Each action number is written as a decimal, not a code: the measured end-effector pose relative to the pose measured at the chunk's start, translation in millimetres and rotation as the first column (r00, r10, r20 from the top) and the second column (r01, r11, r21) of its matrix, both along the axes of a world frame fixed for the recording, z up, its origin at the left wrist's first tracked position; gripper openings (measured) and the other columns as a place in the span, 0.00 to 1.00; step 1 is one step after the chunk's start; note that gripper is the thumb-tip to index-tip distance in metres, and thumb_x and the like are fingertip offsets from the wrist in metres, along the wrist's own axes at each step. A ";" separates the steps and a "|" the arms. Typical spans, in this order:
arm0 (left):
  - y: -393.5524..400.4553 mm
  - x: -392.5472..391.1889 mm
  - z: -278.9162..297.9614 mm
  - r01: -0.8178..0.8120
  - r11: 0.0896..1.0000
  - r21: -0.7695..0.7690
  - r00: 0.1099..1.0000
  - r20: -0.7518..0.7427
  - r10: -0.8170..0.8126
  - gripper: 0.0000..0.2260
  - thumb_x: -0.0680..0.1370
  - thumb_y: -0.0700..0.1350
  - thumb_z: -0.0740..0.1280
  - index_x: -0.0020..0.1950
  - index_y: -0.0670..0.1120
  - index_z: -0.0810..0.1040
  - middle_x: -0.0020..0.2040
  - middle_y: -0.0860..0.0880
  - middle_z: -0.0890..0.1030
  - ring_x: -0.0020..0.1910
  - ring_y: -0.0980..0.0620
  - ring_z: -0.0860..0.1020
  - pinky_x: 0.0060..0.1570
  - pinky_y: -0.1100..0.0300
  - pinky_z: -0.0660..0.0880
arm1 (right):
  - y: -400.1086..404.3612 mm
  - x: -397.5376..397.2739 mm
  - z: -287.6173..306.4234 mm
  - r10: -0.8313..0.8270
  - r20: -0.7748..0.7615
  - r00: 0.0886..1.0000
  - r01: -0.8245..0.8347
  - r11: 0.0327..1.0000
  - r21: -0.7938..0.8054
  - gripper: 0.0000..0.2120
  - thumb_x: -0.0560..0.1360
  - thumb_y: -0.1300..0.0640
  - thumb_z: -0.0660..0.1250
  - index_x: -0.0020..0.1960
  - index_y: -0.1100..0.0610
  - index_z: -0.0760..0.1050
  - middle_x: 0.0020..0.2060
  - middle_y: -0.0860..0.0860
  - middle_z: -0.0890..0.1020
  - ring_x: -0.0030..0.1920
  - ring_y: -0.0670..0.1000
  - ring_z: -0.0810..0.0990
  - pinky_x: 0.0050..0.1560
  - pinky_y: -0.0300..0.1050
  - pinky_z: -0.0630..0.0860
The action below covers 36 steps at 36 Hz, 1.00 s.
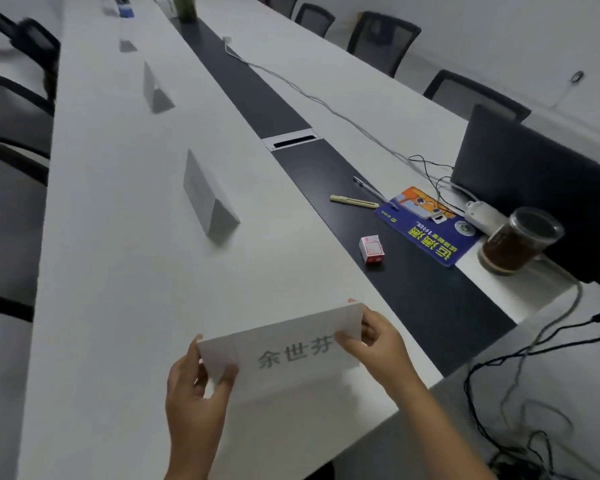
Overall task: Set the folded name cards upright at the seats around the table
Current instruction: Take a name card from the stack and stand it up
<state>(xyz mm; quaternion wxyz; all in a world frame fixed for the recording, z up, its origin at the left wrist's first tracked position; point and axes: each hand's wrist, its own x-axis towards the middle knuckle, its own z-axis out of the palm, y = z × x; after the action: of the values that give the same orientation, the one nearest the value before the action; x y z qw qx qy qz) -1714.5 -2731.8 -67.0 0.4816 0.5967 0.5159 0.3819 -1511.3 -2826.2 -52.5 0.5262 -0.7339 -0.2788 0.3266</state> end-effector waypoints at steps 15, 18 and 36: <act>17.3 65.5 7.7 -0.257 0.966 0.005 0.898 -0.368 0.241 0.21 0.71 0.42 0.68 0.63 0.47 0.71 0.62 0.42 0.74 0.61 0.40 0.72 0.61 0.45 0.69 | 56.0 80.0 -15.1 0.295 0.229 0.927 -0.261 0.951 -0.168 0.26 0.66 0.51 0.73 0.62 0.53 0.71 0.56 0.46 0.71 0.59 0.44 0.69 0.52 0.21 0.63; 7.9 81.2 19.2 -0.353 0.934 0.047 0.879 -0.327 0.348 0.19 0.73 0.43 0.67 0.63 0.47 0.70 0.64 0.42 0.74 0.61 0.40 0.72 0.59 0.47 0.69 | 56.9 83.1 -11.0 0.323 0.278 0.905 -0.303 0.946 -0.113 0.36 0.60 0.36 0.65 0.62 0.55 0.72 0.59 0.44 0.73 0.62 0.41 0.65 0.57 0.21 0.57; -83.4 276.7 49.6 -0.424 0.869 0.254 0.895 -0.026 0.445 0.31 0.67 0.69 0.60 0.62 0.49 0.73 0.56 0.57 0.77 0.56 0.69 0.73 0.56 0.75 0.69 | -14.8 287.5 33.2 0.270 0.207 0.940 -0.316 0.919 0.235 0.20 0.59 0.39 0.70 0.51 0.35 0.75 0.49 0.34 0.79 0.49 0.37 0.78 0.44 0.31 0.78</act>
<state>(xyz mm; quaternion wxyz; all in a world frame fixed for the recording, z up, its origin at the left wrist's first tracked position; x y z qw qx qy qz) -1437.9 -2815.2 -17.4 0.2851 0.5348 0.6060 0.5152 -1223.8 -2841.1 -19.3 0.5385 -0.6320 -0.4709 0.2980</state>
